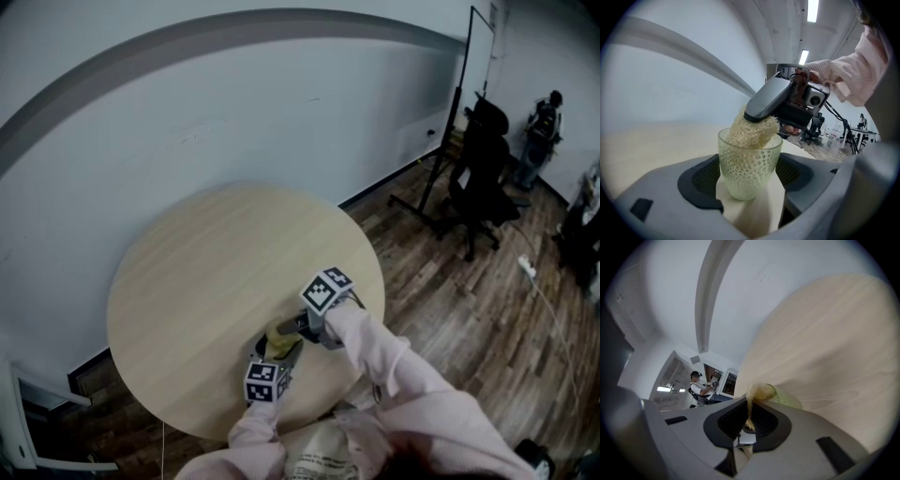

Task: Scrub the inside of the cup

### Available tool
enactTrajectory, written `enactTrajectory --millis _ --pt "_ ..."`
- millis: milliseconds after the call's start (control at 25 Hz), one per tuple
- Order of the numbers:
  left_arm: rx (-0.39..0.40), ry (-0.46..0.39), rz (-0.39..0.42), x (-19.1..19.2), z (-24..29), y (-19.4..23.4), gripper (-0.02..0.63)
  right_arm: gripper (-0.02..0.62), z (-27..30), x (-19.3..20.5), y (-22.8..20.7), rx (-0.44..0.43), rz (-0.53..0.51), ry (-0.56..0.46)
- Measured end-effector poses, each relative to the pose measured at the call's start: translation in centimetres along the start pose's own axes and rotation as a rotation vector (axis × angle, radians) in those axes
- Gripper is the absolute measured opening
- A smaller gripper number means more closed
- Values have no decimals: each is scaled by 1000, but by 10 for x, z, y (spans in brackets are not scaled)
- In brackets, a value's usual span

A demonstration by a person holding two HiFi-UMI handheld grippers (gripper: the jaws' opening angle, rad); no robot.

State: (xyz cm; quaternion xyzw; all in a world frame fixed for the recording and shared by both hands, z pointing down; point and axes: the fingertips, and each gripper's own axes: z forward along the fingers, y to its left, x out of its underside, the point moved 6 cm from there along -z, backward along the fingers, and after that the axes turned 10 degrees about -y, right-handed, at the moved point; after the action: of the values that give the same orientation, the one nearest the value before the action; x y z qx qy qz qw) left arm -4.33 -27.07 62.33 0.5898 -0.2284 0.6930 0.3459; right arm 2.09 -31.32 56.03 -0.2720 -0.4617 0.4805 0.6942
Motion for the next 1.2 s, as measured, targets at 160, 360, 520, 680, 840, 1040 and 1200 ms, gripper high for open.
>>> enactTrajectory --millis 160,360,520,680,840,1040,1200 --pt "3 9 8 4 -1 2 370 28 -3 0 -2 -24 19 -31" --pt "12 -7 14 2 -4 -1 380 28 -5 2 -4 -48 46 -70" --pt "15 -7 18 0 -9 -1 383 28 -6 3 -6 -65 65 -103" --pt "8 -7 16 0 -18 -1 383 28 -7 4 -5 -84 82 -135" --pt "-4 -14 18 0 -26 0 383 28 -11 6 -7 -99 87 -149" --pt "-19 -36 13 0 -42 0 382 28 -13 10 -9 -125 104 -173" --pt "-41 -54 6 -2 -51 2 345 28 -18 9 -6 -153 90 -200"
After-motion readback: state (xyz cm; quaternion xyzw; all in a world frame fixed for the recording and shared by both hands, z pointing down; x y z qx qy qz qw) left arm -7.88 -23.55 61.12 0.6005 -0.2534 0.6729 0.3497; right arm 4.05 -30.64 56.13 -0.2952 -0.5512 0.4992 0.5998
